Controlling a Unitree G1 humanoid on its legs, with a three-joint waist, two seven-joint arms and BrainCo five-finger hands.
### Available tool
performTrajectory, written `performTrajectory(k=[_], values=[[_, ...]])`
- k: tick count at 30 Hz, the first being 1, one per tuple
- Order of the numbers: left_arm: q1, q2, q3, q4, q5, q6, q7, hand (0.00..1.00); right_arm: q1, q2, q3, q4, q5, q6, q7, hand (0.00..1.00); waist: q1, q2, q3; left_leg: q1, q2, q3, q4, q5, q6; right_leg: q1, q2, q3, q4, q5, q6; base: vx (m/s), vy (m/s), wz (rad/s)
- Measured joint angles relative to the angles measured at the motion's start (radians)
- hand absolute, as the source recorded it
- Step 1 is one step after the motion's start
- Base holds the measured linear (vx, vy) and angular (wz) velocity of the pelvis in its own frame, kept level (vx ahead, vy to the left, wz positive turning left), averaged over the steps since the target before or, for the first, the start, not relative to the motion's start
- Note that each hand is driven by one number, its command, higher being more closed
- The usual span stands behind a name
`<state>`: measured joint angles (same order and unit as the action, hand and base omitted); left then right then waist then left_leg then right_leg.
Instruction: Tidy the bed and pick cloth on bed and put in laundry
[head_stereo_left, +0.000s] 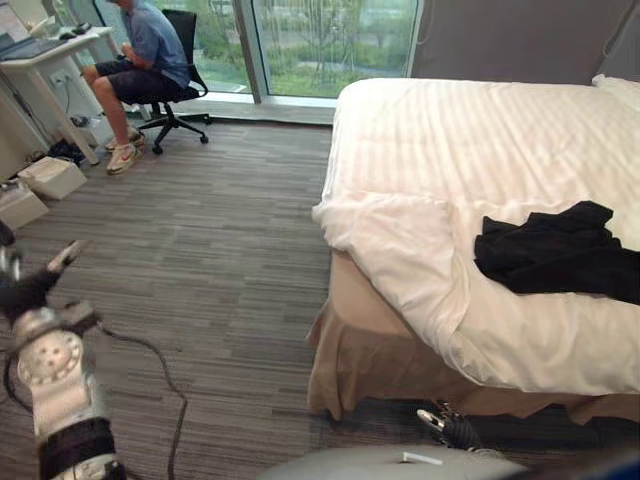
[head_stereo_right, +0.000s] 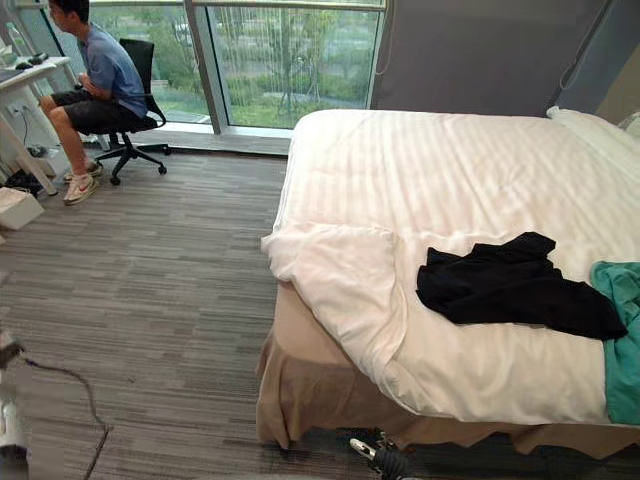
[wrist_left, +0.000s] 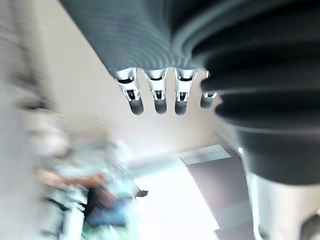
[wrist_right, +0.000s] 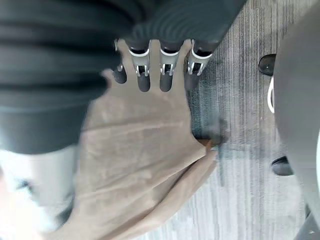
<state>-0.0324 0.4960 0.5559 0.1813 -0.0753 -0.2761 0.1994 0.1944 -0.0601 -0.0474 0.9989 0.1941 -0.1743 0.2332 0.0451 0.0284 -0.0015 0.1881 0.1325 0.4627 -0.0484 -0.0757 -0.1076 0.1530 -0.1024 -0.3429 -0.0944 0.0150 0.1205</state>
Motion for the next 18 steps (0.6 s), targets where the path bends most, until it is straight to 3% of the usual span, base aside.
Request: performTrajectory(k=[3, 5, 12, 14, 18], values=[[-0.040, 0.001, -0.119, -0.078, 0.125, -0.001, -0.039, 0.00, 0.000, -0.001, -0.001, -0.001, 0.008, 0.005, 0.000, 0.00, -0.004, 0.002, -0.003, 0.000, 0.001, 0.024, 0.008, -0.002, -0.003, -0.007, 0.002, 0.028, 0.000, 0.000, 0.000, -0.03, -0.028, -0.27], [-0.068, 0.001, -0.217, -0.120, 0.226, 0.005, -0.075, 0.00, 0.000, 0.001, -0.008, -0.006, 0.019, 0.007, 0.000, 0.00, -0.023, 0.005, -0.005, 0.000, 0.008, 0.036, 0.020, -0.008, -0.010, -0.012, 0.008, 0.048, 0.000, 0.000, -0.001, -0.06, -0.059, -0.23], [-0.145, 0.009, -0.363, -0.099, 0.308, 0.058, -0.188, 0.00, 0.006, 0.000, -0.068, -0.035, 0.027, 0.016, 0.000, 0.00, -0.056, 0.028, -0.009, 0.007, 0.020, 0.086, 0.021, -0.008, -0.010, -0.045, 0.031, 0.106, 0.007, 0.006, -0.012, -0.04, -0.058, -0.25], [-0.180, 0.043, -0.425, -0.054, 0.334, 0.077, -0.226, 0.00, 0.008, -0.001, -0.075, -0.045, 0.027, 0.022, 0.004, 0.00, -0.060, 0.033, -0.009, 0.012, 0.022, 0.106, 0.024, -0.008, -0.010, -0.051, 0.036, 0.119, 0.008, 0.007, -0.014, -0.05, -0.046, -0.18], [-0.216, 0.053, -0.499, 0.000, 0.366, 0.117, -0.247, 0.00, 0.011, -0.014, -0.098, -0.064, 0.027, 0.038, 0.021, 0.00, -0.071, 0.045, -0.002, 0.011, 0.022, 0.122, 0.025, -0.008, -0.010, -0.074, 0.037, 0.138, 0.029, 0.005, -0.017, -0.07, -0.048, -0.17]])
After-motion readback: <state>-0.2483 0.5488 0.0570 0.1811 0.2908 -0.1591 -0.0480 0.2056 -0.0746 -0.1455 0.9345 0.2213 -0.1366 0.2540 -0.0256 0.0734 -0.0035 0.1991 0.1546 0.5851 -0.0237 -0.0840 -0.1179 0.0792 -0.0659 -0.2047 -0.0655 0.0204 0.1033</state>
